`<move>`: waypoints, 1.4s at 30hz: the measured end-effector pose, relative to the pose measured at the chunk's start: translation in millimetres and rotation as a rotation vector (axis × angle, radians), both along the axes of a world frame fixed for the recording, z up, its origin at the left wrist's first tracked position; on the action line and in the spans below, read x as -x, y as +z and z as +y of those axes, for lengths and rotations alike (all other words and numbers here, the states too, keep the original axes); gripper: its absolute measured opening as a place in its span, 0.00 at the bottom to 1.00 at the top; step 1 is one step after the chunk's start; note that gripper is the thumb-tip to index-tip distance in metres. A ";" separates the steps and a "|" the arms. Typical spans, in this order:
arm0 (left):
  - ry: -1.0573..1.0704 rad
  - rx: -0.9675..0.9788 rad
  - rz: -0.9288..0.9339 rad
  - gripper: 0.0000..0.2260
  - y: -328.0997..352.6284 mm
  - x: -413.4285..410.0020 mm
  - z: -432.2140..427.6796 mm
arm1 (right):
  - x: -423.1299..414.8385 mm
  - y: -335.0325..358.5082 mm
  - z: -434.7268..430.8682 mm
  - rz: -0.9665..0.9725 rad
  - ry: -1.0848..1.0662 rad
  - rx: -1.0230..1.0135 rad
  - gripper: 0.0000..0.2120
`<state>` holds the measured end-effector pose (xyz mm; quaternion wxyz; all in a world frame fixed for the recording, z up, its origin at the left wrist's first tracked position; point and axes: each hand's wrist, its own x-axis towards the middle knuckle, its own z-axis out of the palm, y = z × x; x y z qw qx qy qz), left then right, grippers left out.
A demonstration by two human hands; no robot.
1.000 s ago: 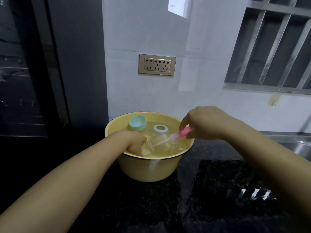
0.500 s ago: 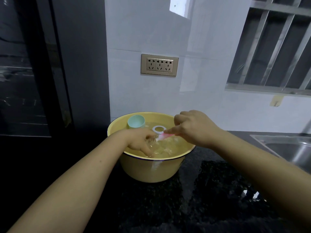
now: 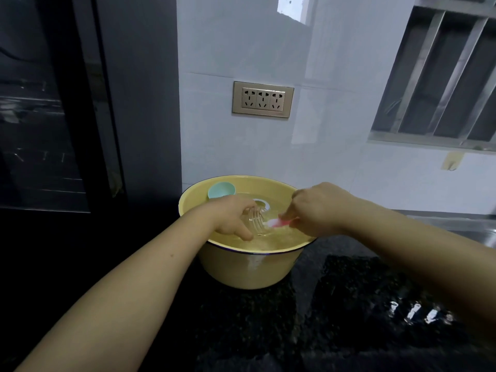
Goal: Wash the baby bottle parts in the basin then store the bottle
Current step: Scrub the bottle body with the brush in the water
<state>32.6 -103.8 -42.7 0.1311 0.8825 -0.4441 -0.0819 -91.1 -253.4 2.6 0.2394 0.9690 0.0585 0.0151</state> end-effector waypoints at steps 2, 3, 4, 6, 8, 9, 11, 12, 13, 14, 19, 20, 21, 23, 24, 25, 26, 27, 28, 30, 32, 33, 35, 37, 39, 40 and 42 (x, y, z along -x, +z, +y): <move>-0.010 -0.021 -0.014 0.27 1.1 1.9 1.1 | 2.2 6.1 5.7 0.097 -0.076 -0.104 0.15; -0.016 -0.036 -0.025 0.28 1.6 2.9 1.5 | 1.7 8.3 5.9 0.148 -0.113 -0.174 0.15; -0.020 -0.057 -0.040 0.28 1.6 3.9 1.7 | 1.0 9.9 5.0 0.202 -0.134 -0.254 0.17; -0.031 -0.093 -0.064 0.28 1.4 4.3 2.1 | -1.1 13.2 3.1 0.300 -0.131 -0.412 0.23; -0.038 -0.082 -0.053 0.28 0.3 2.3 2.1 | -3.0 14.8 2.0 0.323 -0.136 -0.571 0.20; -0.040 -0.068 -0.045 0.28 -0.1 1.3 2.3 | -3.9 15.3 1.5 0.302 -0.134 -0.631 0.20; -0.044 -0.044 -0.029 0.28 -0.2 0.0 2.3 | -5.9 15.6 0.3 0.235 -0.128 -0.688 0.20; -0.047 -0.035 -0.023 0.28 -0.4 -0.4 2.0 | -7.3 14.2 -1.1 0.205 -0.123 -0.696 0.18; -0.053 -0.027 -0.018 0.27 -0.8 -0.9 1.7 | -8.6 12.7 -3.2 0.180 -0.117 -0.710 0.14; -0.058 -0.020 -0.006 0.25 -1.3 -1.0 1.3 | -10.1 11.2 -5.6 0.165 -0.120 -0.730 0.10; -0.066 -0.008 0.025 0.24 -4.6 -4.8 0.2 | -10.1 15.6 -9.5 0.041 -0.105 -0.775 0.16; -0.062 -0.001 0.029 0.23 -5.0 -5.4 0.2 | -9.5 16.6 -8.9 0.018 -0.090 -0.745 0.14; -0.059 0.005 0.028 0.21 -4.9 -5.5 0.3 | -8.7 16.3 -8.5 0.004 -0.077 -0.686 0.13; -0.047 0.005 0.026 0.20 -4.3 -5.5 0.9 | -9.5 10.6 -7.5 -0.022 -0.049 -0.465 0.11; -0.039 -0.002 0.027 0.22 -3.2 -4.7 1.4 | -11.4 6.0 -7.7 -0.045 -0.037 -0.340 0.12; -0.029 -0.016 0.024 0.25 -2.3 -4.2 2.0 | -13.7 1.9 -7.2 -0.068 -0.030 -0.243 0.12; -0.021 -0.032 0.013 0.27 -1.4 -3.3 2.2 | -14.8 -0.9 -6.3 -0.076 -0.040 -0.186 0.13; -0.013 -0.048 -0.003 0.28 -0.9 -2.7 2.1 | -14.9 -2.1 -5.2 -0.068 -0.052 -0.162 0.13; -0.005 -0.062 -0.023 0.28 -1.1 -2.5 2.1 | -14.2 -2.6 -3.7 -0.044 -0.064 -0.157 0.14; 0.005 -0.089 -0.085 0.27 -1.3 -2.0 1.2 | -11.3 -1.9 0.4 0.009 -0.092 -0.174 0.15; -0.005 -0.108 -0.152 0.26 -1.5 -1.0 0.4 | -10.2 -2.8 4.0 0.065 -0.152 -0.191 0.20; -0.011 -0.112 -0.167 0.25 -1.4 0.0 0.3 | -10.4 -3.0 5.1 0.102 -0.178 -0.201 0.23; -0.019 -0.115 -0.174 0.24 -1.2 1.1 0.4 | -10.9 -1.2 6.7 0.185 -0.212 -0.236 0.25; -0.021 -0.109 -0.162 0.25 -1.4 1.9 0.7 | -10.7 3.3 7.5 0.248 -0.226 -0.298 0.22; -0.021 -0.088 -0.159 0.27 -0.4 2.8 1.4 | -10.3 7.4 8.0 0.253 -0.208 -0.309 0.17; -0.022 -0.077 -0.166 0.27 -0.1 3.3 1.6 | -10.8 9.3 8.4 0.235 -0.190 -0.286 0.15; -0.027 -0.060 -0.178 0.28 1.1 4.0 2.4 | -12.7 12.0 10.2 0.191 -0.161 -0.264 0.13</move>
